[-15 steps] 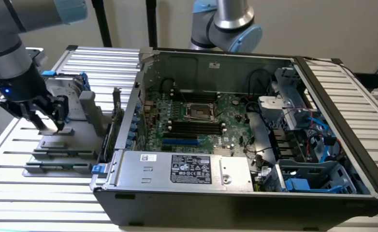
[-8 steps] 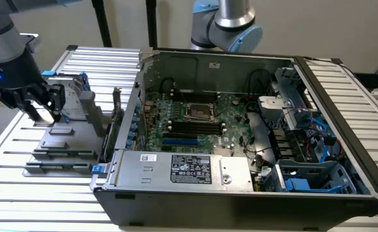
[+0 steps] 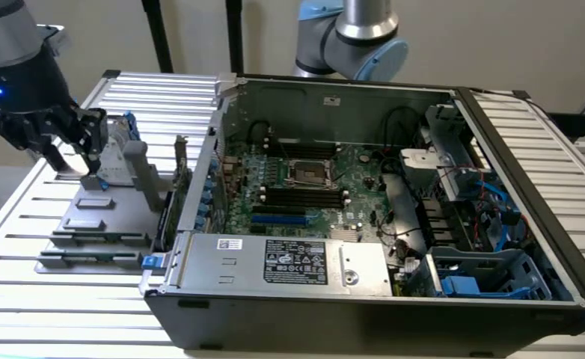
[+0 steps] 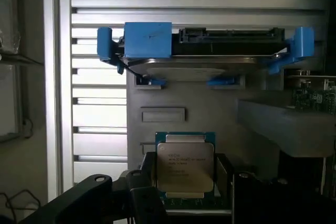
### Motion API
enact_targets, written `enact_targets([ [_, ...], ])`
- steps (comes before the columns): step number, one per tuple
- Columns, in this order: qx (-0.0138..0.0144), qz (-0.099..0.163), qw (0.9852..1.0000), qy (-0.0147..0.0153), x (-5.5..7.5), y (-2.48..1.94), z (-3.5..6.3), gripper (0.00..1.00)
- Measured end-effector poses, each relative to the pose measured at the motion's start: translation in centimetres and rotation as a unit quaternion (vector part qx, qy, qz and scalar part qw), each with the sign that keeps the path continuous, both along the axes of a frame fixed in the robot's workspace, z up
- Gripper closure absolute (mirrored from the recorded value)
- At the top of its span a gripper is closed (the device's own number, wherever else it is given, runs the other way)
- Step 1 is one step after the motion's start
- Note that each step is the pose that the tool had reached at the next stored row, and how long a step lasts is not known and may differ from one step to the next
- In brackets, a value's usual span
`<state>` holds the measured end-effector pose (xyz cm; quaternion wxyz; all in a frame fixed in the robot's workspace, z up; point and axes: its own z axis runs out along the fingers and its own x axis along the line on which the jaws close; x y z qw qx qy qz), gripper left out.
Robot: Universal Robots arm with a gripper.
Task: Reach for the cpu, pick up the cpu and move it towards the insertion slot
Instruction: 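Pick up the cpu and move it towards the insertion slot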
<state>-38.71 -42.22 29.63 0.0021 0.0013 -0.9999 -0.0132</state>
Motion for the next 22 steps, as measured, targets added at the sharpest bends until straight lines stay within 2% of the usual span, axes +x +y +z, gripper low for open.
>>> enact_targets([
  [9,0.0003,0.000,1.0000,0.0014,4.1,-0.08,4.11,0.45],
  [13,0.0014,0.000,1.0000,0.0023,5.9,-0.09,5.85,0.45],
  [19,0.0039,0.000,1.0000,0.0037,8.7,-0.09,7.78,0.45],
  [22,0.0070,0.000,1.0000,0.0040,10.0,-0.09,8.40,0.45],
])
